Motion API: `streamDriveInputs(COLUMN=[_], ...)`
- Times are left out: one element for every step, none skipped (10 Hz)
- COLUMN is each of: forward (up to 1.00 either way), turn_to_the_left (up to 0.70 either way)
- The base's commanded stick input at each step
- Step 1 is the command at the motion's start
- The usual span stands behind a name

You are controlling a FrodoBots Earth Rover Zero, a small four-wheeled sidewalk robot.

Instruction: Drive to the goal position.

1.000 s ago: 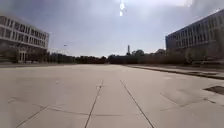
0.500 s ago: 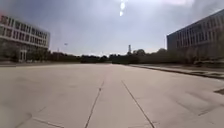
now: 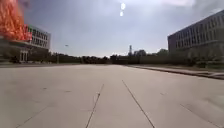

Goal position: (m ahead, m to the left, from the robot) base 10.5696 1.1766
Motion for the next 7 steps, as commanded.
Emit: streamDriveInputs(forward=[0.70, 0.70, 0.70, 0.70, 0.70, 0.70, 0.70], turn_to_the_left=[-0.02, -0.02, -0.02, -0.02, -0.02, -0.02, -0.02])
